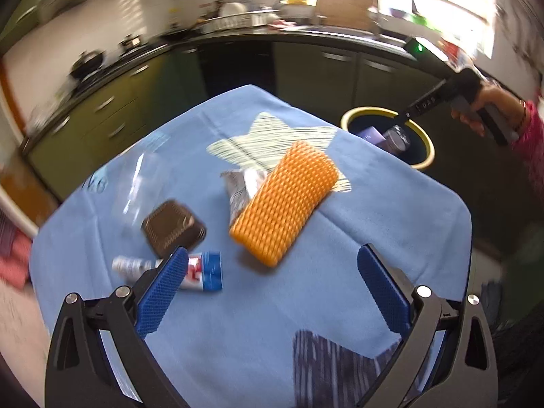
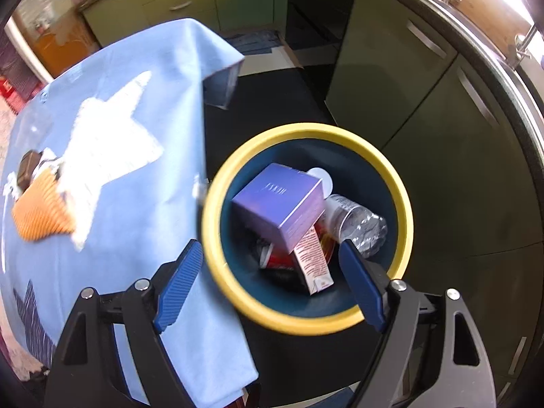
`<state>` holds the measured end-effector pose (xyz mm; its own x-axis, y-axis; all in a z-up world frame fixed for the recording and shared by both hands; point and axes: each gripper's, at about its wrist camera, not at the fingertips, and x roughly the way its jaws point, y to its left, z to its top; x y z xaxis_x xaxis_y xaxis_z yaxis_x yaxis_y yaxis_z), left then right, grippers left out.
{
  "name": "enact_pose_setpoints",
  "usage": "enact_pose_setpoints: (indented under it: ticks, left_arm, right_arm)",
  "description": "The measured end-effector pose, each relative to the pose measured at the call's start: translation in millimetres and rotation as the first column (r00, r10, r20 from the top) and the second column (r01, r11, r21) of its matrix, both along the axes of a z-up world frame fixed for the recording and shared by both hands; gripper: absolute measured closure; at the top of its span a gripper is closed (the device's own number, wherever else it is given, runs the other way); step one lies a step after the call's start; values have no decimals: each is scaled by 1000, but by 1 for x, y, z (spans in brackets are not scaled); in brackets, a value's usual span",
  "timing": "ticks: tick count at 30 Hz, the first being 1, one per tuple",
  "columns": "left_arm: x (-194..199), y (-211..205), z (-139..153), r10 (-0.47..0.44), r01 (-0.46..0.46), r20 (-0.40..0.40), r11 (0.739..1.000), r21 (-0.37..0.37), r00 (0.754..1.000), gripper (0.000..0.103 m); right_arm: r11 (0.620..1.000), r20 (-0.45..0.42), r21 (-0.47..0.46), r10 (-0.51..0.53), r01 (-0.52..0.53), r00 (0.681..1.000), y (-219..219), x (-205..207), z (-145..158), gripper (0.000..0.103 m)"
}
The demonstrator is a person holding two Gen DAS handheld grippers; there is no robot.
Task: Collect trash
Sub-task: 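Carry the purple box over the bin and open the right tool, then grasp the orange mesh sleeve with the left tool and lift it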
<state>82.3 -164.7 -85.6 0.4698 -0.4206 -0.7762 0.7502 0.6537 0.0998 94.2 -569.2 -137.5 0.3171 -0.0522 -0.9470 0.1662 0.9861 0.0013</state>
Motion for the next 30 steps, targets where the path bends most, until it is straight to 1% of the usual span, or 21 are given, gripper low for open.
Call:
enact_pose_setpoints:
  ticks: [2,4,5,6,8,12,15,17,20,22,23,28,30]
  left_arm:
    - [12,-14,-4,-67,67,-2,997,34,998,5]
    - [23,-31,-11,-143,144,-17,987,66,990,5]
    - [28,-41,-15,-191,193,-31,978,81,981,5]
    - [30,-46,-17,-221,224,-41,971,85,974,5]
    - [39,-61,-22,-290,296,-84,952,82,953,5]
    - [54,-80,-32,-341,354,-117,929,112,933,5]
    - [65,-88,-41,-352,374,-158,918,134,922,5]
    - [69,-91,-45,-351,375,-168,916,144,921,5]
    - [71,-95,-48,-355,380,-172,915,138,919,6]
    - [68,-96,-48,-361,387,-179,912,134,915,12]
    - [66,-97,-48,-365,391,-185,911,134,913,17]
    - [51,-99,-53,-395,427,-200,891,153,897,21]
    - [43,-99,-55,-404,437,-203,885,157,892,27]
  right_arm:
    - [1000,4,-11,16,-16,1000,9,-5,2,25]
    - [1000,10,-9,26,-26,1000,19,-9,4,25]
    - [1000,12,-8,29,-29,999,21,-10,5,25]
    - [999,14,-7,33,-33,999,19,-11,6,25]
    - [999,12,-4,36,-36,999,22,-12,6,25]
    - [999,10,0,34,-34,999,24,-14,7,25]
    - [999,12,8,34,-34,999,22,-15,5,25]
    - [999,12,13,37,-37,999,21,-15,4,25]
    - [999,9,22,42,-42,999,19,-13,1,25]
    - [999,3,24,46,-46,999,19,-13,-2,25]
    - [999,1,26,48,-48,999,19,-13,-2,25]
    - [998,3,28,54,-54,999,20,-13,-3,25]
    - [998,4,27,56,-56,998,21,-13,-2,25]
